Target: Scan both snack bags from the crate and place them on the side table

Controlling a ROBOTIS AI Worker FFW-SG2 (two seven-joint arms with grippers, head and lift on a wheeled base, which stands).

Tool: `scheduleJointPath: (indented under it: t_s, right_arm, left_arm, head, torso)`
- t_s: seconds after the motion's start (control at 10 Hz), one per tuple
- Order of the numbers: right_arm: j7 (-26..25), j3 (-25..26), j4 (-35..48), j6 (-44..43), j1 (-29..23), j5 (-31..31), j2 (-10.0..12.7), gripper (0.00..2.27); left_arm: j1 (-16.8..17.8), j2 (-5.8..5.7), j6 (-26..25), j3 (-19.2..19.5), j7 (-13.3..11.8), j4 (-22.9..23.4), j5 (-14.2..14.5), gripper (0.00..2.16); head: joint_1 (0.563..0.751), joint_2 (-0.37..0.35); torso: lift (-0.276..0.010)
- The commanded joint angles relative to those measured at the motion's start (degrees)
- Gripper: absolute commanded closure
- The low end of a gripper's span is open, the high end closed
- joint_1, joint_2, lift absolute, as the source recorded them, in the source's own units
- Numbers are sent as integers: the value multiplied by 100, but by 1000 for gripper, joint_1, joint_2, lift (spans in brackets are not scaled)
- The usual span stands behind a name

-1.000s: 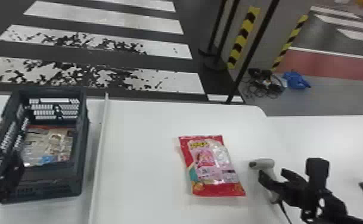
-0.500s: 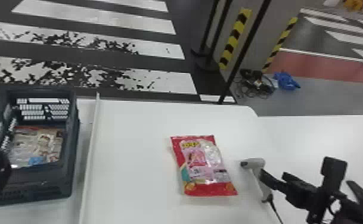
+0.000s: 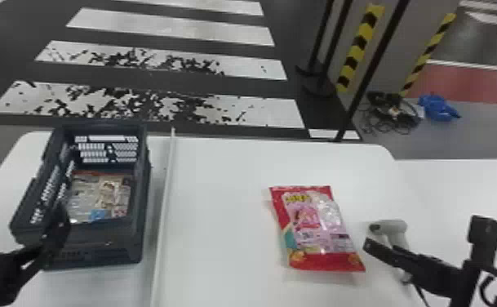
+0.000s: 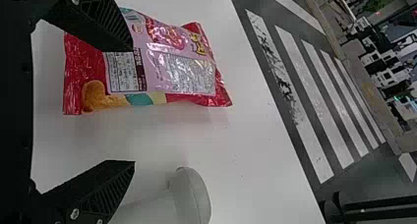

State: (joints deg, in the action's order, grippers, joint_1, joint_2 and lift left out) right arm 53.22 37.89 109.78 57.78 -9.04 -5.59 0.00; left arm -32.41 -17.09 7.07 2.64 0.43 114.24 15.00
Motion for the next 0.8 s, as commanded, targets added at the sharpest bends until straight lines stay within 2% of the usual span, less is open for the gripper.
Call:
scheduleJointPath:
  t_s: [0.0, 0.4, 0.7]
  right_arm:
    - [4, -229, -247, -16, 122, -188, 5, 120]
    - [75, -475, -880, -86, 395, -583, 5, 113]
    - [92, -642, -1240, -86, 483, -627, 5, 124]
  left_arm:
    - [7, -14, 0, -1, 1, -16, 12, 60]
    - [16, -5, 18, -1, 1, -86, 21, 60]
    - [16, -5, 18, -1, 1, -104, 21, 60]
  head:
    - [695, -152]
    - [695, -111]
    - [695, -93]
  torso:
    - [-98]
    - [-98]
    - [-98]
